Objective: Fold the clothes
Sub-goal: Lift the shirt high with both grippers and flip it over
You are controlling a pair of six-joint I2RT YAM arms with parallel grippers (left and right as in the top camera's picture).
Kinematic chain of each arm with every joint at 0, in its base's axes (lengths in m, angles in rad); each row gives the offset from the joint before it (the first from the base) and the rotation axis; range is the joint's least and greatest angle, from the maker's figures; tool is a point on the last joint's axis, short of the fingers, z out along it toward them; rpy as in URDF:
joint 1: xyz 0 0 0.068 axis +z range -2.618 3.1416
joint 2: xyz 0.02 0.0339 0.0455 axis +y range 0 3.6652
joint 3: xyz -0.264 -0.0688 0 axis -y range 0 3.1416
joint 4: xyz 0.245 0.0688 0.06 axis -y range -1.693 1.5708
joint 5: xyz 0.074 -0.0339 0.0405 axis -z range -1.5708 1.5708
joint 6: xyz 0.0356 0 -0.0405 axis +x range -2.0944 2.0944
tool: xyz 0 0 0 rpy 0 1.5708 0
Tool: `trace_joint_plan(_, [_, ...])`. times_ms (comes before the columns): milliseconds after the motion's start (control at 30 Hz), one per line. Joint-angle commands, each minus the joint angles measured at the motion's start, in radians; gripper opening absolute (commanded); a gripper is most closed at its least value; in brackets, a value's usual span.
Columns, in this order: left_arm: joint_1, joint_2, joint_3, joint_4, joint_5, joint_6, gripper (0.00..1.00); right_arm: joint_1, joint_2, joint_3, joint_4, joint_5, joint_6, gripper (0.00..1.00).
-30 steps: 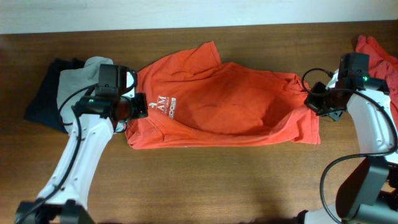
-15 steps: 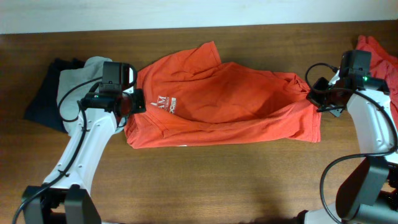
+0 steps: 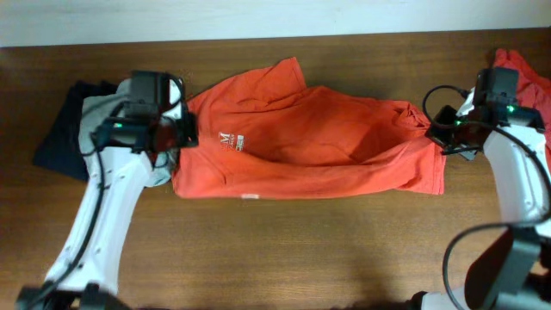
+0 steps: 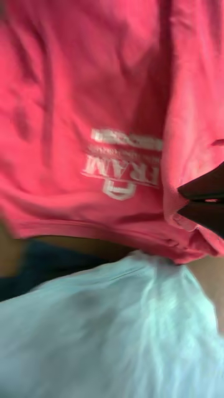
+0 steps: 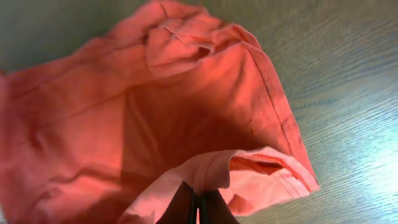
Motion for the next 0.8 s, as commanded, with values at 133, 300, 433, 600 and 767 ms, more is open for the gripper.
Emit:
trace_joint_plan(133, [0.007, -0.089, 0.154, -0.064, 0.047, 0.048, 0.0, -0.003, -0.16, 0.051, -0.013, -0.022, -0.047, 0.04])
trace_joint_plan(300, [0.007, -0.15, 0.394, -0.227, 0.056, 0.117, 0.0, -0.003, -0.317, 0.138, -0.069, -0.032, -0.072, 0.04])
trace_joint_plan(433, [0.007, -0.21, 0.668, -0.365, 0.056, 0.135, 0.0, -0.003, -0.431, 0.271, -0.18, -0.032, -0.069, 0.04])
trace_joint_plan(600, [0.006, -0.278, 1.102, -0.579, 0.06, 0.177, 0.0, -0.003, -0.538, 0.544, -0.397, -0.018, -0.069, 0.04])
trace_joint_plan(767, [0.006, -0.307, 1.337, -0.655, 0.06, 0.182, 0.0, -0.003, -0.576, 0.737, -0.499, 0.039, -0.068, 0.04])
